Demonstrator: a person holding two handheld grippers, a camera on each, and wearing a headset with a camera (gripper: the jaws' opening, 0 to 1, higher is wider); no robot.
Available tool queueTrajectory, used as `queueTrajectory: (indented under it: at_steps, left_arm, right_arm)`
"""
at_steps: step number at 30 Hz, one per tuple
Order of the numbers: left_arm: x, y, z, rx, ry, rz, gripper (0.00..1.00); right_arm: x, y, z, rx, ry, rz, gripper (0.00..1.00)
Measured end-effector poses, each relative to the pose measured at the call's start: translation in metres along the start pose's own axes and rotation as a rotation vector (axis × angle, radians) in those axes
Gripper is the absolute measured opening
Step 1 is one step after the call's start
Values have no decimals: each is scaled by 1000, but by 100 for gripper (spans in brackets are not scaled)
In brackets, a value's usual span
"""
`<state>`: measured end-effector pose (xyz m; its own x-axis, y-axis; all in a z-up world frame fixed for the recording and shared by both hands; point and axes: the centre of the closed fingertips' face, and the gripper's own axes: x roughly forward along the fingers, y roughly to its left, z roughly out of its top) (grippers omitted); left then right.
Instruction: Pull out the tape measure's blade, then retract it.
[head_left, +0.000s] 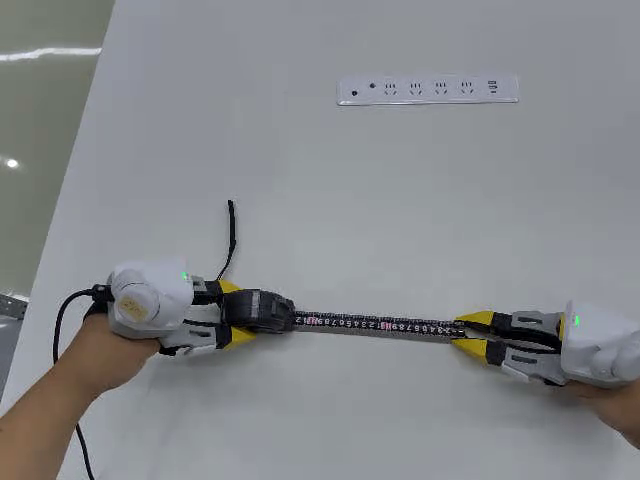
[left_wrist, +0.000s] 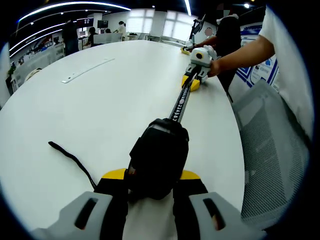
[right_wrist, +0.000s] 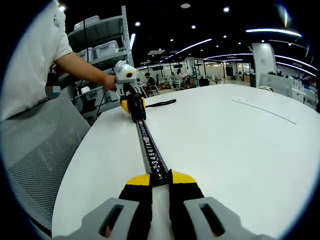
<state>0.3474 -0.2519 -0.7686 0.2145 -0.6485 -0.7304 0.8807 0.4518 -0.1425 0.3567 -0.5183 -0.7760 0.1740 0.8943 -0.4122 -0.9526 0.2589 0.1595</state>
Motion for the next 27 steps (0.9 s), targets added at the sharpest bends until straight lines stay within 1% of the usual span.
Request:
queueTrajectory:
  at_steps: [5, 9, 23, 25, 27]
  left_arm:
    - [0, 0, 0, 1, 1, 0, 31]
    - [0, -1, 0, 1, 1, 0, 31]
    - [-1, -1, 2, -2, -1, 1, 31]
    - [-1, -1, 2, 4, 6, 3, 31]
    - [0, -1, 1, 7, 8, 2, 31]
  right_arm:
    - [-8, 0, 1, -1, 5, -12, 10]
    - [-10, 0, 0, 1, 6, -20, 10]
    - [-10, 0, 3, 8, 6, -31, 10]
    - [-9, 0, 4, 9, 6, -28, 11]
    - [-9, 1, 4, -7, 8, -25, 11]
